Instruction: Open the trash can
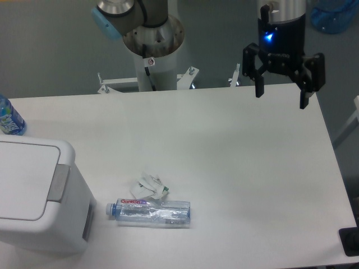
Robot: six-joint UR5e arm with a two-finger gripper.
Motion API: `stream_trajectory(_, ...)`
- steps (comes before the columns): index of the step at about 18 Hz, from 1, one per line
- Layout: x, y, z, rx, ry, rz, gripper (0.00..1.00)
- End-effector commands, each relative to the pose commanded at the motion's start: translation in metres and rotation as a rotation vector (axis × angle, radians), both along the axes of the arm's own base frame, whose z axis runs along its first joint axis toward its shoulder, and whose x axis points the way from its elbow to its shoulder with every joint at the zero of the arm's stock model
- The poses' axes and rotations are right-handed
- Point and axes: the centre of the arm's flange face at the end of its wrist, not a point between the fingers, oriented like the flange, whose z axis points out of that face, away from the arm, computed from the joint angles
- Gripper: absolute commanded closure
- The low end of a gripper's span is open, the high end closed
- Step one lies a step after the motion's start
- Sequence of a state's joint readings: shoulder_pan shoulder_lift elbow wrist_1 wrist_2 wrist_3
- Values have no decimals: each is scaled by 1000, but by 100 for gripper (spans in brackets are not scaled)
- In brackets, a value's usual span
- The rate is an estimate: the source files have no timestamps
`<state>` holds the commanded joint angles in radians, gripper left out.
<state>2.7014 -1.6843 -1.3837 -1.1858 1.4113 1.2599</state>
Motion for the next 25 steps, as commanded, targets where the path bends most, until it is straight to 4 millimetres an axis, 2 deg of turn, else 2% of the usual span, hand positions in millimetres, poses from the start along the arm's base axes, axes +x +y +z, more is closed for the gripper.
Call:
stream_trajectory(2,7,12,0,38,-8,49,0)
stream_trajectory(7,25,60,-6,185,-16,186,0)
stream_trajectory(11,35,78,-10,235,-48,243,0)
stream_trajectory(13,37,80,-10,242,-57,256,0)
stream_trajectory(16,50,94,-10,268,-85,284,0)
stream_trajectory(21,82,134,-15,348,-128,326,0)
stream_trajectory(24,99,150,-21,354,-162,331,0)
stream_trajectory(25,111,159,-20,358,-171,323,0)
